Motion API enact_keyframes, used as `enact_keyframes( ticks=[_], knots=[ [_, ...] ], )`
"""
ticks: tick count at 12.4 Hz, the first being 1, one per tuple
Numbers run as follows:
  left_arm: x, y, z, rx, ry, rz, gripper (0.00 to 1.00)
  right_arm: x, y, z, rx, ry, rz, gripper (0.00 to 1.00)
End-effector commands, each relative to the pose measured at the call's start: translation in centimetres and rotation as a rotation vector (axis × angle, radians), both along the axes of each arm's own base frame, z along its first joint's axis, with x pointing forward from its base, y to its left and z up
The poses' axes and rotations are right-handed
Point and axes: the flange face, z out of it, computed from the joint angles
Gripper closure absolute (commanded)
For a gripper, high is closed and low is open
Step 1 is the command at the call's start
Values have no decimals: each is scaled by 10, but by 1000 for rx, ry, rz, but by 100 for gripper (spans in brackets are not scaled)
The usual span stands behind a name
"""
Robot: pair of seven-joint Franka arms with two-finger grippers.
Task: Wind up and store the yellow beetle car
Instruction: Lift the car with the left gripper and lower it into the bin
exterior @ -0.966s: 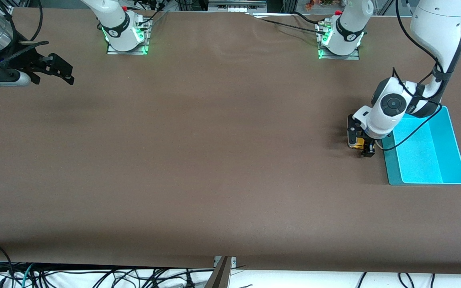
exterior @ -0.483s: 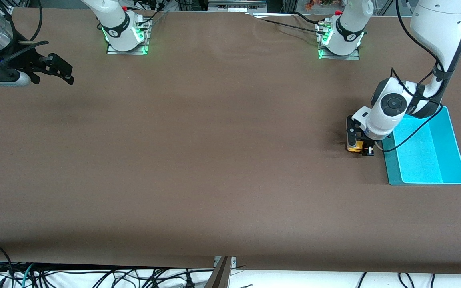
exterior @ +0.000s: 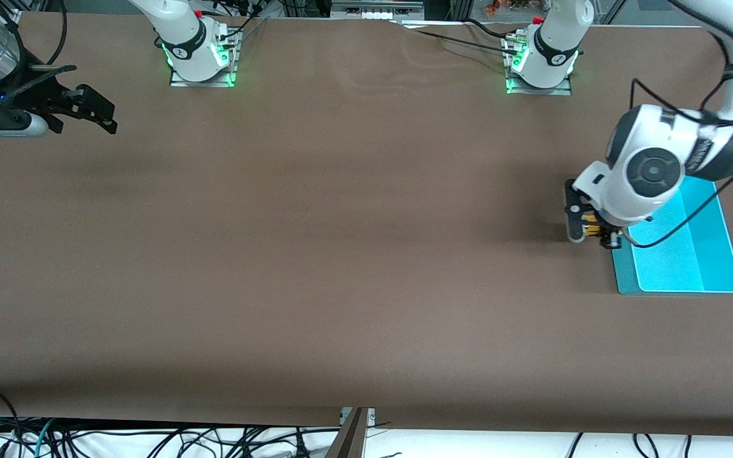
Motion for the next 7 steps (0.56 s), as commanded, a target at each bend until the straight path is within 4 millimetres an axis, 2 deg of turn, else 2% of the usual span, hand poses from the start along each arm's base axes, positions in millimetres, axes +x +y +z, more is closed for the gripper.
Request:
enact_keyframes(
  ticks=[1,4,6,7],
  knots=[
    [9,83,16,-46,73,1,82,3,-11,6,-5,5,-18,0],
    [1,179,-22,-91,78,9,82,1,-11,6,-9,22,-18,0],
    [-12,218,-67,-133,34,10,81,1,-11,6,-9,20,-18,0],
    [-20,226,-89,-157,4,-12,81,1,-12,7,-12,17,-20,0]
  ],
)
